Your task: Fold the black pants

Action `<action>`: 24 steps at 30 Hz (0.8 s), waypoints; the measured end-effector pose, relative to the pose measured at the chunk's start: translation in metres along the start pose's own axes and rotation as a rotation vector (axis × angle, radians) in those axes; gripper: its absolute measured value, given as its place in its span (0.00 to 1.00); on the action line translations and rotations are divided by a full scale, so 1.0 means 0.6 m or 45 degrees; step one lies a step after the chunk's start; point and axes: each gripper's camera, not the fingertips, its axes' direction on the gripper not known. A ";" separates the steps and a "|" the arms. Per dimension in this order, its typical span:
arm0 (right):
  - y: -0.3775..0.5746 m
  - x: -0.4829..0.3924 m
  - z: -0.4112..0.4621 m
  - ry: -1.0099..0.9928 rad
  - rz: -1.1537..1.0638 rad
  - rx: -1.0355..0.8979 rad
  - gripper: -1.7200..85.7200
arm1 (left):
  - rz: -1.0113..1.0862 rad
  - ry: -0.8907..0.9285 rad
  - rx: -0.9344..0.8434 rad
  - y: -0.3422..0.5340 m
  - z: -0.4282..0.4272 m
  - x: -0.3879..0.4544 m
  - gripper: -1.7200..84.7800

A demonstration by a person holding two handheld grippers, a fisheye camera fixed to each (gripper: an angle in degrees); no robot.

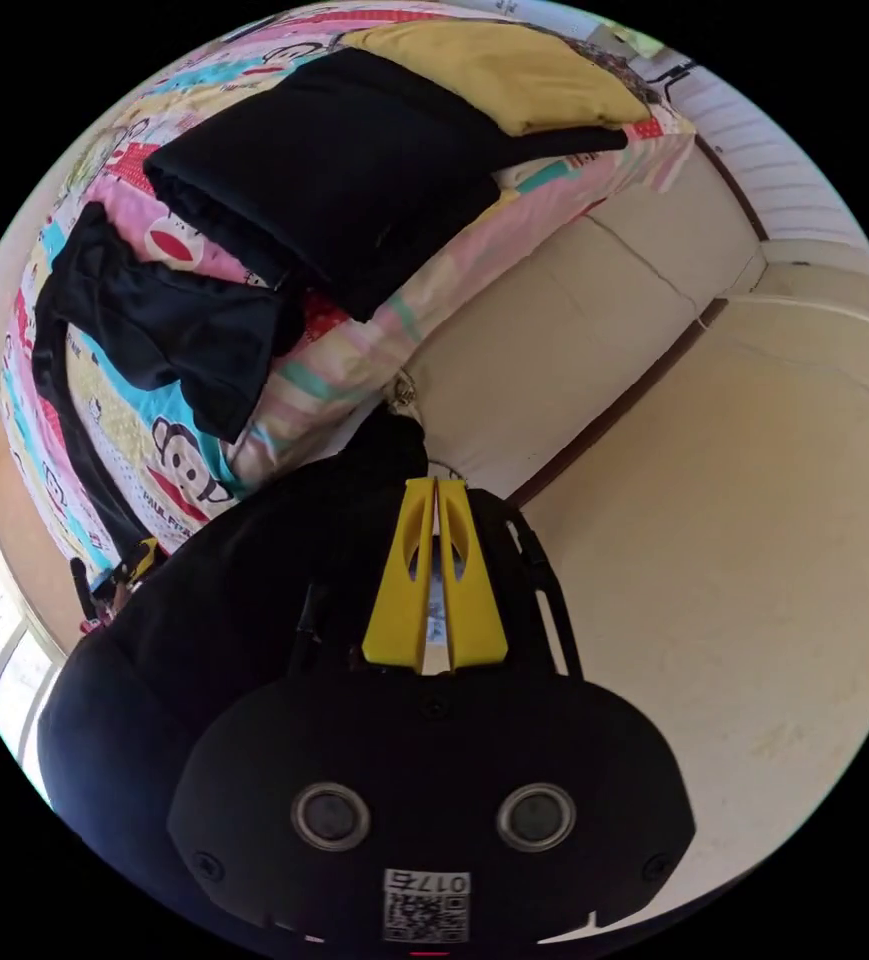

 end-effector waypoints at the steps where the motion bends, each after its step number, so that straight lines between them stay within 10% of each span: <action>1: 0.006 -0.016 -0.013 0.047 -0.034 0.003 0.02 | 0.025 -0.104 -0.005 -0.005 -0.004 0.002 0.15; 8: 0.019 -0.160 -0.072 0.074 -0.228 0.042 0.02 | 0.306 -0.164 -0.215 -0.041 -0.047 -0.020 0.06; 14: 0.024 -0.267 -0.102 0.087 -0.413 0.049 0.02 | 0.654 1.327 0.218 0.074 -0.224 -0.248 0.03; 24: 0.014 -0.299 -0.086 0.259 -0.434 -0.067 0.02 | -0.510 1.406 0.405 0.297 -0.016 -0.644 0.02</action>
